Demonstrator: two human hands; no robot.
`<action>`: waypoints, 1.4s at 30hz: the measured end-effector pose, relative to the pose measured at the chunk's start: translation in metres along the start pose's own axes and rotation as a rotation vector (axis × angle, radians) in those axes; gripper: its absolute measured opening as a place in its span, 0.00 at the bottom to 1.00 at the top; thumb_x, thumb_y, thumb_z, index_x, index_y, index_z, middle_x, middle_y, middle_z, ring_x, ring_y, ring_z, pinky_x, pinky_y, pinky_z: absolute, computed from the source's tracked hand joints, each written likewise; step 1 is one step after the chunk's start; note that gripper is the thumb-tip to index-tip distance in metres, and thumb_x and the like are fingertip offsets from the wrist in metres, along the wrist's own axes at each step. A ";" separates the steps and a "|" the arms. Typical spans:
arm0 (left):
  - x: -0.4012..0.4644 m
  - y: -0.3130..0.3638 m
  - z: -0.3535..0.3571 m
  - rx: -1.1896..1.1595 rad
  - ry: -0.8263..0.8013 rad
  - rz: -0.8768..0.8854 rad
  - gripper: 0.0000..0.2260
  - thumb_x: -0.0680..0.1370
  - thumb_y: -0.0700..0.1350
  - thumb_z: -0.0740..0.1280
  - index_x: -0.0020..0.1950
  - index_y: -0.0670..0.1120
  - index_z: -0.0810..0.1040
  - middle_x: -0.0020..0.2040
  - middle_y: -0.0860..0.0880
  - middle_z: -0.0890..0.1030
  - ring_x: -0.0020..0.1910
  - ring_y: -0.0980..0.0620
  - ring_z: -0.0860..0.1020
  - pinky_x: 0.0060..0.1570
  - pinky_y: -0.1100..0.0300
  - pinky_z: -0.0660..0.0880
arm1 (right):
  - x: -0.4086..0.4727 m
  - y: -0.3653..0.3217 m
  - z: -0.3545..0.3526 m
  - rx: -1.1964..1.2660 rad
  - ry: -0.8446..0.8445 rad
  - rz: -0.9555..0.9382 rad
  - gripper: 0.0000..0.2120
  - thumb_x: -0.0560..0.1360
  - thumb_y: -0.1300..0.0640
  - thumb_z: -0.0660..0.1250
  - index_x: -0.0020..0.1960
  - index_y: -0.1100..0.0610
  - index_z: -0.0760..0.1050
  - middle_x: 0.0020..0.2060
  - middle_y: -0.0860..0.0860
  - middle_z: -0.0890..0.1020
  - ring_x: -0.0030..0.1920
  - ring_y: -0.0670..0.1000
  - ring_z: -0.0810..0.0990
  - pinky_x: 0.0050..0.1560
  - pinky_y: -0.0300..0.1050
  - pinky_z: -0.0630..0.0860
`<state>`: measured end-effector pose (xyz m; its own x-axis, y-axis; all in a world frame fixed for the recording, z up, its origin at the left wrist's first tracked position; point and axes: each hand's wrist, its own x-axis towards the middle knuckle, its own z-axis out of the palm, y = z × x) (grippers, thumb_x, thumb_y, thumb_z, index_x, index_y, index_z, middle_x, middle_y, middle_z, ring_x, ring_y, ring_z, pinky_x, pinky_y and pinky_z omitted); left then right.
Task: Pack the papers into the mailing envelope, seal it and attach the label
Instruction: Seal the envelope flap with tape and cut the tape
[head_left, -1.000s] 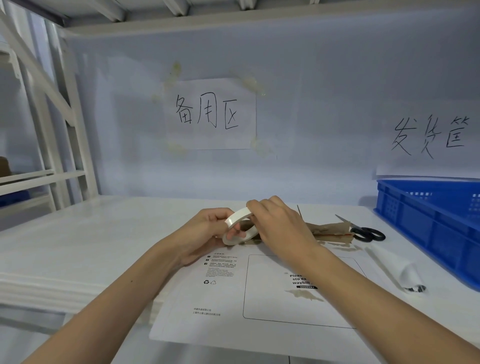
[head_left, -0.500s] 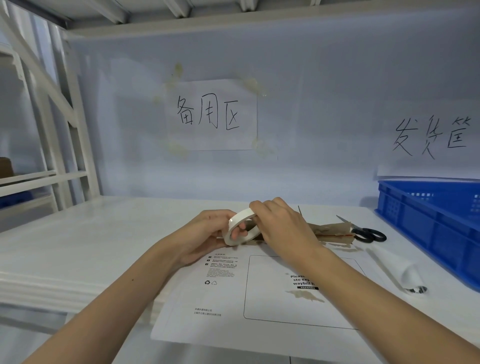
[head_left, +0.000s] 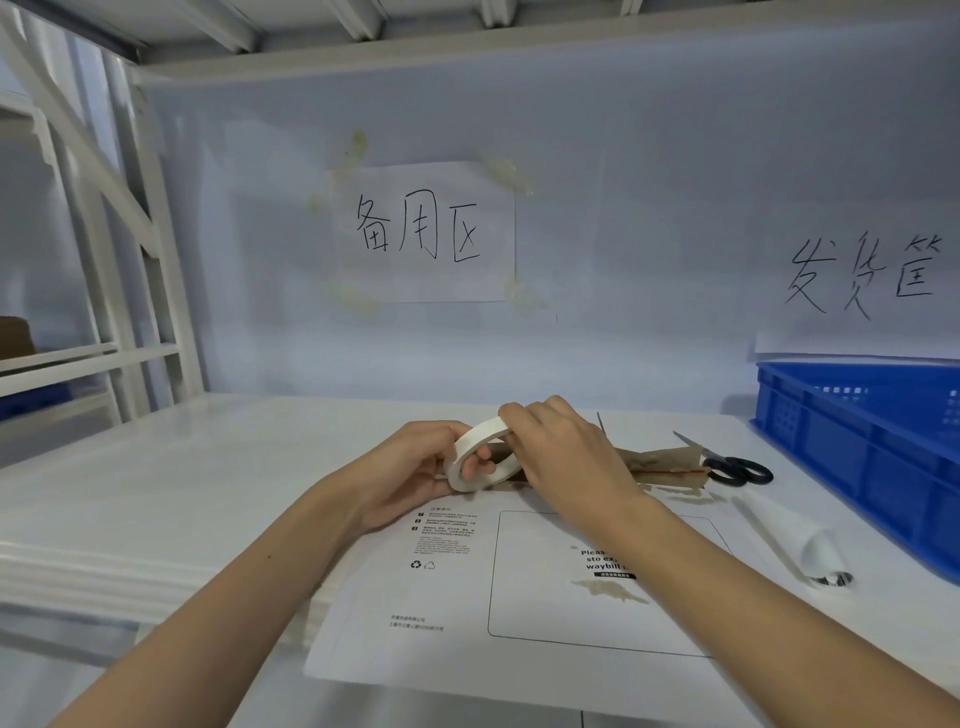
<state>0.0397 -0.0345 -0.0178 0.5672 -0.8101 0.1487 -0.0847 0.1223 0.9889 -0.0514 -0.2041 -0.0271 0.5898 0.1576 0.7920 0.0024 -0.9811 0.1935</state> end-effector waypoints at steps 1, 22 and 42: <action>0.000 0.000 0.000 0.004 0.003 0.003 0.11 0.67 0.33 0.61 0.43 0.37 0.81 0.45 0.38 0.73 0.45 0.45 0.78 0.53 0.45 0.72 | 0.000 0.000 0.000 0.001 0.001 -0.001 0.17 0.63 0.65 0.76 0.47 0.56 0.74 0.32 0.48 0.76 0.36 0.52 0.73 0.25 0.41 0.62; -0.001 0.000 -0.002 0.042 -0.055 0.006 0.15 0.67 0.32 0.61 0.48 0.37 0.82 0.47 0.38 0.76 0.49 0.42 0.76 0.59 0.44 0.73 | -0.001 -0.001 -0.002 0.020 -0.025 0.031 0.15 0.65 0.66 0.74 0.46 0.56 0.73 0.31 0.48 0.75 0.36 0.52 0.72 0.25 0.42 0.61; -0.003 0.003 0.002 0.014 0.032 0.020 0.12 0.66 0.36 0.61 0.42 0.35 0.82 0.41 0.40 0.82 0.43 0.43 0.81 0.49 0.51 0.78 | 0.000 -0.002 -0.004 0.018 0.010 0.015 0.12 0.66 0.65 0.75 0.45 0.56 0.75 0.30 0.48 0.75 0.34 0.53 0.73 0.25 0.42 0.62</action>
<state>0.0364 -0.0331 -0.0155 0.5910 -0.7888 0.1688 -0.1079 0.1301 0.9856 -0.0549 -0.2018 -0.0254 0.5818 0.1442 0.8004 0.0087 -0.9852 0.1712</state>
